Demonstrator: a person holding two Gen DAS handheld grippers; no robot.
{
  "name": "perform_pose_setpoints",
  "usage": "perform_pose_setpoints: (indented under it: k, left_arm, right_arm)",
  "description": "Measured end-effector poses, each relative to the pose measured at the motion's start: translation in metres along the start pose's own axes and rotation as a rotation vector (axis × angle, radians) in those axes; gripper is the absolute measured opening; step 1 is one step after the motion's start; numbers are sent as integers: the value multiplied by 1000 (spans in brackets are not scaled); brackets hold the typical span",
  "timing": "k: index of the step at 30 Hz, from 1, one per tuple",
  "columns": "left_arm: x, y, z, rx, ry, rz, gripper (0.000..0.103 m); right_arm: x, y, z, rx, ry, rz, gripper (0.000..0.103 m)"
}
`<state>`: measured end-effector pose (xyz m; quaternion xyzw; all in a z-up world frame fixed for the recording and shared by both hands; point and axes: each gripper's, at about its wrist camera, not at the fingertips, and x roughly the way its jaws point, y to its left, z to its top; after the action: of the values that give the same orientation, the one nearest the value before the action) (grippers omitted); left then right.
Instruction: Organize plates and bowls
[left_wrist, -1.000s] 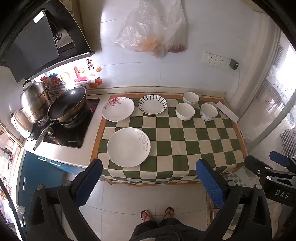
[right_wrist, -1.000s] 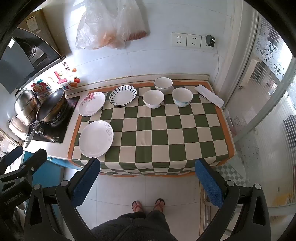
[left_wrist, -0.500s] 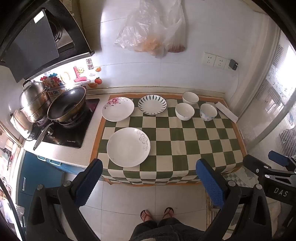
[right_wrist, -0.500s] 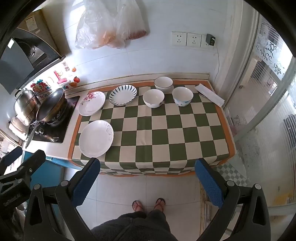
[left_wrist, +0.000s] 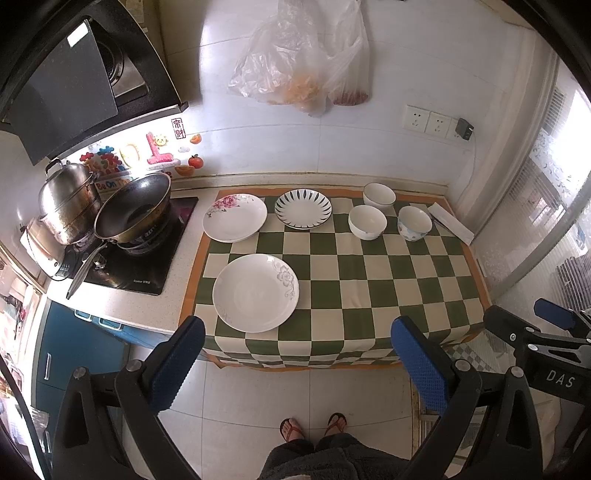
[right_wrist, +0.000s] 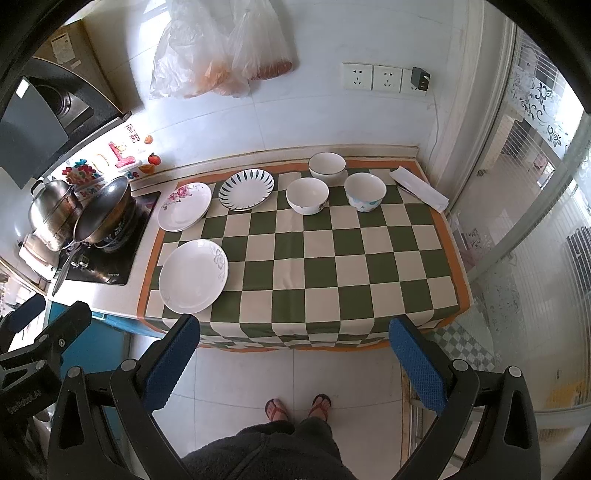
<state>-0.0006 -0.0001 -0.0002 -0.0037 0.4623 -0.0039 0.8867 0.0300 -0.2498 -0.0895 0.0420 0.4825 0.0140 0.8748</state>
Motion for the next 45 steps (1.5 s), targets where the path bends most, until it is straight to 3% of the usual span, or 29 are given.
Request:
perform_pose_setpoints:
  k: [45]
  left_arm:
    - [-17,-7,1,-2,-4,-6,103]
  right_arm:
    - [-20,-6,0,-1,-9,5,103]
